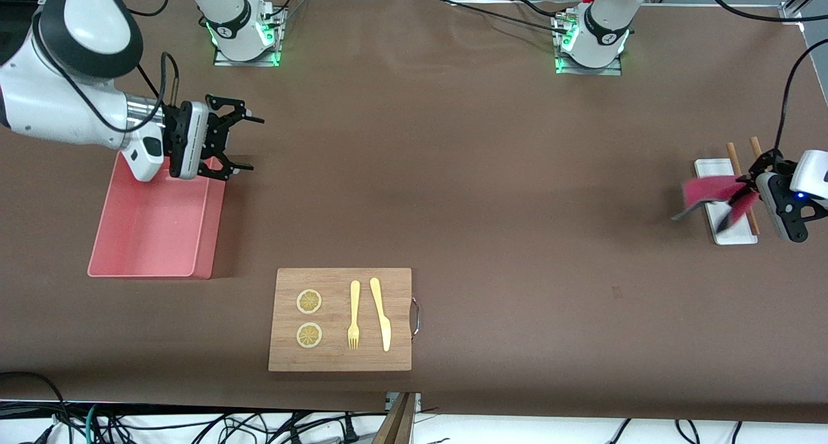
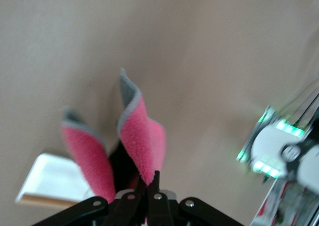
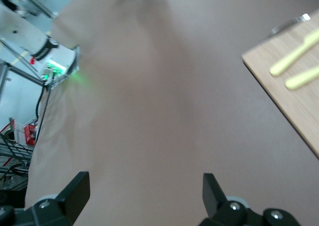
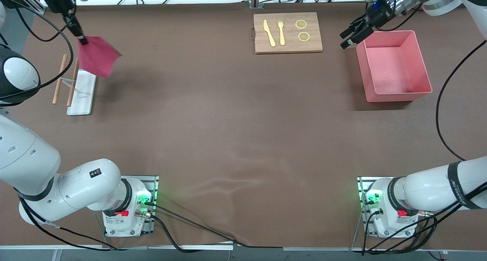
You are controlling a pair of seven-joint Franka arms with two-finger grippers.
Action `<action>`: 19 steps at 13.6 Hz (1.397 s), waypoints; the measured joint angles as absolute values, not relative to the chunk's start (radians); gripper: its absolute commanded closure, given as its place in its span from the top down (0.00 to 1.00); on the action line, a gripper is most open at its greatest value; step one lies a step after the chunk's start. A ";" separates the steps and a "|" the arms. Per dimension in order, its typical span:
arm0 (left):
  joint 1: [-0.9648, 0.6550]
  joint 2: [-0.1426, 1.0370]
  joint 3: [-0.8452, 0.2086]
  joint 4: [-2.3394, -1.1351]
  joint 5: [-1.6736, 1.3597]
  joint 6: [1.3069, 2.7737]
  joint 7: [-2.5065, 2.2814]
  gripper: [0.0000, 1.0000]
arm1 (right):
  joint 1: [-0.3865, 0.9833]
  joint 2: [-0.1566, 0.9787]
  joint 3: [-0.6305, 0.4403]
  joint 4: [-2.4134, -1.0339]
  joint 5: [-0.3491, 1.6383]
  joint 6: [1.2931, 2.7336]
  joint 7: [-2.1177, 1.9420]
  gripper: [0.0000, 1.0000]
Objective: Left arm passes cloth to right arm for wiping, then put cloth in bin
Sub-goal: 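Carry the cloth with the left gripper toward the right gripper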
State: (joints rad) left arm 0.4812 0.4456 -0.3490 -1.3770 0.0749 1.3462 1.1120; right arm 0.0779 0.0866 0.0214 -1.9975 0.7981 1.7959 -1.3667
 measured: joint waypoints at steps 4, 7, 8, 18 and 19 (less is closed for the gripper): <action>0.474 0.442 -0.397 -1.379 -0.155 1.327 0.905 0.00 | 0.089 0.189 0.034 -2.001 0.939 1.802 -1.590 1.00; 0.398 0.446 -0.418 -1.382 -0.328 1.330 0.707 0.00 | 0.132 0.224 0.040 -2.000 1.051 1.858 -1.658 1.00; 0.356 0.446 -0.420 -1.382 -0.375 1.344 0.629 0.00 | 0.150 0.231 0.043 -2.000 1.075 1.878 -1.663 1.00; -0.113 0.457 -0.432 -1.384 -0.575 1.897 -0.053 0.00 | 0.215 0.241 0.142 -1.994 1.129 2.120 -1.665 0.99; -0.161 0.458 -0.432 -1.384 -0.576 1.955 -0.110 0.00 | 0.223 0.241 0.145 -1.991 1.134 2.134 -1.665 0.99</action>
State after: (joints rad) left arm -0.1611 0.4581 -0.4324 -1.3838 -0.5760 1.9552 -0.1104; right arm 0.2232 0.2408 0.1447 -1.9911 1.1345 2.1338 -1.6653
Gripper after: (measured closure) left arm 0.974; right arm 0.009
